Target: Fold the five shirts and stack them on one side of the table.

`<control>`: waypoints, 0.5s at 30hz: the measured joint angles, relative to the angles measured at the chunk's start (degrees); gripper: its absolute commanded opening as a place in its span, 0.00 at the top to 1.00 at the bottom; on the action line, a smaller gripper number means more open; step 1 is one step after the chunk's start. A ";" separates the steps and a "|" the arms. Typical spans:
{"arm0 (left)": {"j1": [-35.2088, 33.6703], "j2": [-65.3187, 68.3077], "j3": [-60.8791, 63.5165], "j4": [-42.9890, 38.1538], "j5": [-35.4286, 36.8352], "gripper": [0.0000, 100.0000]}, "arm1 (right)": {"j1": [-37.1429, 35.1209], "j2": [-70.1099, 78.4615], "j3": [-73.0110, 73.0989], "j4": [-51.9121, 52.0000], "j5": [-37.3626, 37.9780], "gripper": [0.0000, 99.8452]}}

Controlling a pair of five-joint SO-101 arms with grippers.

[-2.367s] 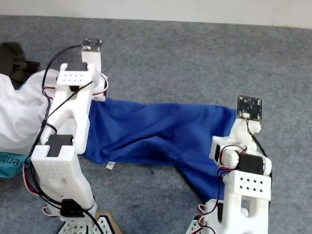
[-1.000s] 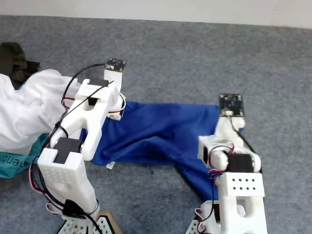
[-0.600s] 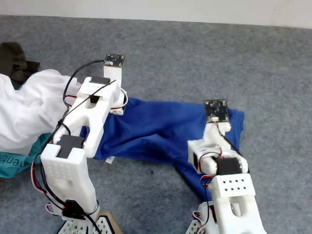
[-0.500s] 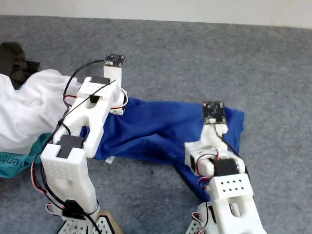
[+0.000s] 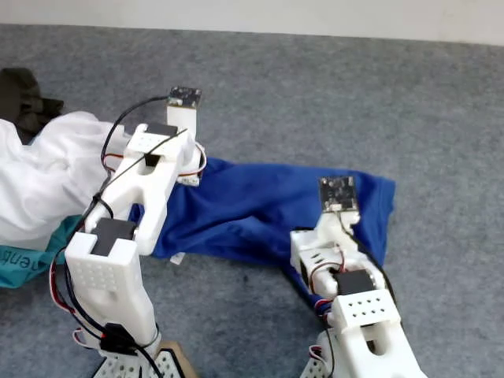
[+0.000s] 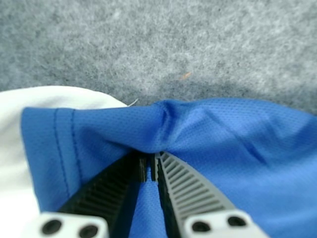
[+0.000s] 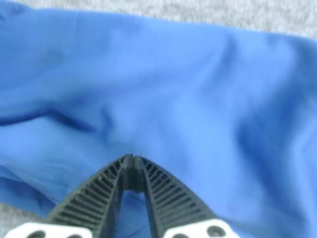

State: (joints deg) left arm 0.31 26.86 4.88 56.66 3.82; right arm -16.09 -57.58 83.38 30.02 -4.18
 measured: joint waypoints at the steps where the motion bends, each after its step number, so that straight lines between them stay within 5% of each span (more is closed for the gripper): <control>1: 0.00 0.00 0.00 0.00 0.00 0.94 | -0.44 0.00 0.44 -0.09 0.00 0.99; 15: 0.00 0.35 0.00 0.00 0.00 0.94 | -9.58 -0.44 -3.87 25.14 -0.09 0.99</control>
State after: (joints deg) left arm 0.31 27.21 4.88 56.66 3.82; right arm -25.67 -58.02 79.52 55.16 -4.26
